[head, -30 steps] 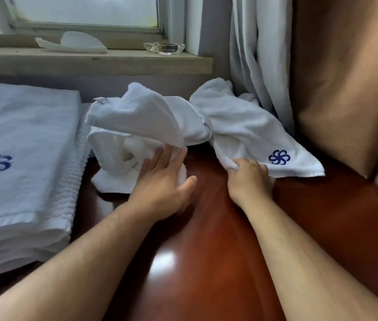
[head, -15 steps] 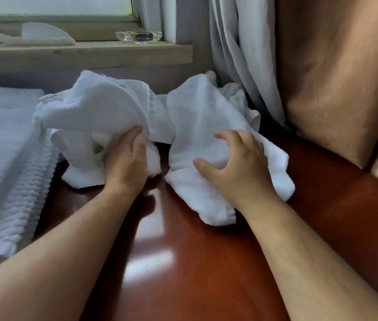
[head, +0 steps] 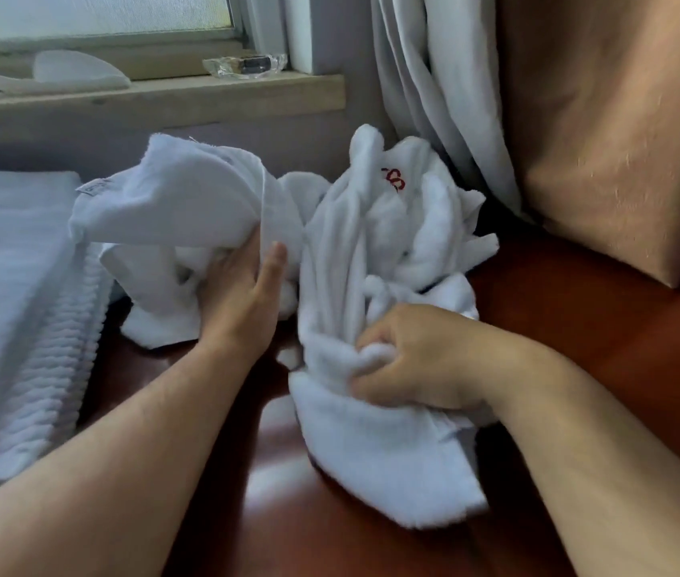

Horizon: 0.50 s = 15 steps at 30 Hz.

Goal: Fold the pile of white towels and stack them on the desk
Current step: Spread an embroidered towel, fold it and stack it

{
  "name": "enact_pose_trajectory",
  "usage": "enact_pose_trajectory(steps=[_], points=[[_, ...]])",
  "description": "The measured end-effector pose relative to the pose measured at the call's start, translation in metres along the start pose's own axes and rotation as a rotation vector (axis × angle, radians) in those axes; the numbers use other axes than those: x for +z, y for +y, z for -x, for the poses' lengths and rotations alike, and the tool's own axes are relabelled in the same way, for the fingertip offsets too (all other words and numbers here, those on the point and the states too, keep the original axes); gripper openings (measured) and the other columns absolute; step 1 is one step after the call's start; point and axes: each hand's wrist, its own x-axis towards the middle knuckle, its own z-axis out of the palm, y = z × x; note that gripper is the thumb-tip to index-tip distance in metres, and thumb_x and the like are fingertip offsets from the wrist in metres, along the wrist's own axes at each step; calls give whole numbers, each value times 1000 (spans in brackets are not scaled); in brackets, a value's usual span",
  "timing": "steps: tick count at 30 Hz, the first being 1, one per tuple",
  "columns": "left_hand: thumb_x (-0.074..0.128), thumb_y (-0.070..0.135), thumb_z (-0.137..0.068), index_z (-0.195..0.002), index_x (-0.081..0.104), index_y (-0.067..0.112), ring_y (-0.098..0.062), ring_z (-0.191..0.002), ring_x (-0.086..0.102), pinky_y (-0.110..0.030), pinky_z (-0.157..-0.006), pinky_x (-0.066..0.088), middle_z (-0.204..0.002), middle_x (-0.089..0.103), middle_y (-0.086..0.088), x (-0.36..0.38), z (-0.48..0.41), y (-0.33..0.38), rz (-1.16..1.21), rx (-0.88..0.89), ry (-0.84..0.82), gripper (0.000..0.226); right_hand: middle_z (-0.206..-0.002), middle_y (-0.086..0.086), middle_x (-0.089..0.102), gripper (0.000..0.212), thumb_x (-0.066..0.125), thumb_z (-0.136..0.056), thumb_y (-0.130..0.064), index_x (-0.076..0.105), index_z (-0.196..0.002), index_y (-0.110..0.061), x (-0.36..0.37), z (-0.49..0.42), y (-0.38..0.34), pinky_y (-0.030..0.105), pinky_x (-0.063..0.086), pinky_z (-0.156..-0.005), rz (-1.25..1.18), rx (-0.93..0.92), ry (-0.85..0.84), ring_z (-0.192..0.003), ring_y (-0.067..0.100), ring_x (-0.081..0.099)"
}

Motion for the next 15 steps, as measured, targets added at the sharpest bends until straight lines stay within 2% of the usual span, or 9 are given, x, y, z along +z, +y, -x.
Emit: enact_pose_trajectory(steps=[2, 4, 5, 7, 8, 9, 10, 13, 15], points=[[29, 59, -96, -140, 49, 39, -11, -137, 44, -31, -114, 30, -142, 55, 12, 1, 0, -3, 134, -33, 36, 52, -54, -10, 44, 38, 72, -77, -43, 47, -63, -18, -3, 12, -5, 19, 38, -45, 43, 4, -118, -49, 3, 45], [31, 58, -96, -139, 52, 36, -11, -135, 47, -35, -116, 33, -140, 56, 13, 0, -1, -2, 155, -39, 39, 52, -71, -15, 60, 37, 78, -72, -56, 60, -77, -24, -2, 12, -10, 18, 47, -58, 24, -5, 74, -65, -1, 58], [33, 56, -97, -139, 53, 34, -12, -134, 48, -40, -116, 34, -139, 58, 11, -1, -2, -2, 144, -32, 22, 52, -94, -21, 63, 41, 79, -68, -64, 62, -91, -35, -1, 8, -9, 21, 49, -74, 72, -11, 236, -88, -5, 58], [36, 54, -95, -139, 53, 31, -14, -129, 53, -46, -111, 40, -134, 62, 8, -2, -4, -1, 142, -23, -10, 52, -145, -16, 38, 90, 75, -61, -77, 40, -136, -42, 2, -1, -10, 34, 38, -107, 193, 37, 401, -133, 7, 37], [38, 55, -93, -137, 54, 30, -15, -124, 56, -46, -109, 42, -130, 63, 8, -3, -3, 0, 150, -36, -2, 53, -156, -11, 28, 110, 75, -60, -77, 23, -149, -41, 5, -4, -10, 39, 34, -114, 167, 69, 391, -141, 13, 29], [39, 58, -90, -134, 55, 28, -15, -120, 57, -45, -107, 44, -127, 64, 6, -3, -2, 0, 160, -65, 20, 56, -157, -8, 32, 112, 78, -64, -72, 18, -153, -41, 8, -7, -10, 41, 36, -115, 104, 74, 350, -142, 15, 33], [40, 62, -86, -131, 54, 25, -17, -116, 58, -42, -104, 44, -124, 63, 5, -3, 0, -1, 162, -103, 59, 60, -148, -9, 46, 98, 81, -70, -63, 28, -150, -42, 11, -9, -8, 38, 43, -110, 19, 32, 308, -135, 12, 45], [40, 67, -78, -111, 50, 21, -23, -104, 55, -39, -93, 44, -109, 59, -1, -4, 3, 0, 169, -190, 154, 57, -100, -22, 70, 35, 75, -82, -29, 66, -114, -42, 9, -9, -1, 15, 52, -77, -118, -150, 104, -94, -4, 66], [38, 66, -80, -102, 53, 20, -24, -101, 57, -39, -90, 44, -101, 61, 0, -6, 2, 2, 170, -177, 138, 53, -93, -22, 72, 26, 73, -80, -24, 73, -100, -41, 1, -2, 0, 12, 49, -73, -171, -198, -107, -87, -5, 67]])
